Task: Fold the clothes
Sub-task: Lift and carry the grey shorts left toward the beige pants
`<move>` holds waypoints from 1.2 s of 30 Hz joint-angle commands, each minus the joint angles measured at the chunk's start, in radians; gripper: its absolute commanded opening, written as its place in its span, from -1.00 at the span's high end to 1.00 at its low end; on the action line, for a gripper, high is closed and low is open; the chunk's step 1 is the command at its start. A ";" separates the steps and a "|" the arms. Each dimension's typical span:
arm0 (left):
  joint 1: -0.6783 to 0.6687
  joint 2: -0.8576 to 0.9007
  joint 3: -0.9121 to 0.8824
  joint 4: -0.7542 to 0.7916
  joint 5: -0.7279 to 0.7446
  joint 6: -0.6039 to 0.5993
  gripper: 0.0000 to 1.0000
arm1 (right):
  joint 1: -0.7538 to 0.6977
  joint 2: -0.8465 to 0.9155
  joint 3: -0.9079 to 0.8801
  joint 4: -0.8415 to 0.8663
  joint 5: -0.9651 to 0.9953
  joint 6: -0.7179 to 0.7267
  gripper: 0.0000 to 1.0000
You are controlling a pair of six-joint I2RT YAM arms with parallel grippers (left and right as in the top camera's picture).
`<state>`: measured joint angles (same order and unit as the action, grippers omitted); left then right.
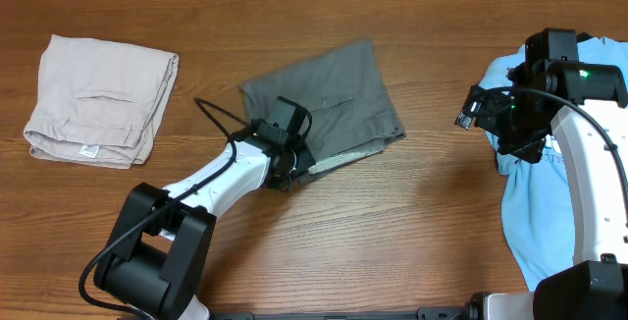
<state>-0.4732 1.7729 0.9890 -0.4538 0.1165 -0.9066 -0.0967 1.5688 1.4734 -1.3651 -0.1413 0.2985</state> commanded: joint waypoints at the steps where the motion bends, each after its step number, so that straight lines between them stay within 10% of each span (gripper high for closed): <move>1: 0.005 0.004 0.078 -0.013 0.007 0.364 0.92 | 0.000 -0.002 0.016 0.002 0.007 -0.004 -1.00; 16: 0.141 0.001 0.520 -0.431 -0.428 0.876 0.92 | 0.000 -0.002 0.016 0.002 0.007 -0.004 -1.00; 27: 0.206 0.001 0.601 -0.389 -0.906 1.092 0.92 | 0.000 -0.002 0.016 0.003 0.007 -0.004 -1.00; 36: 0.299 -0.003 0.653 -0.354 -0.927 1.129 0.92 | 0.000 -0.002 0.016 0.002 0.007 -0.004 -1.00</move>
<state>-0.2104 1.7737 1.5867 -0.8185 -0.7422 0.1951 -0.0967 1.5688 1.4734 -1.3659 -0.1413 0.2981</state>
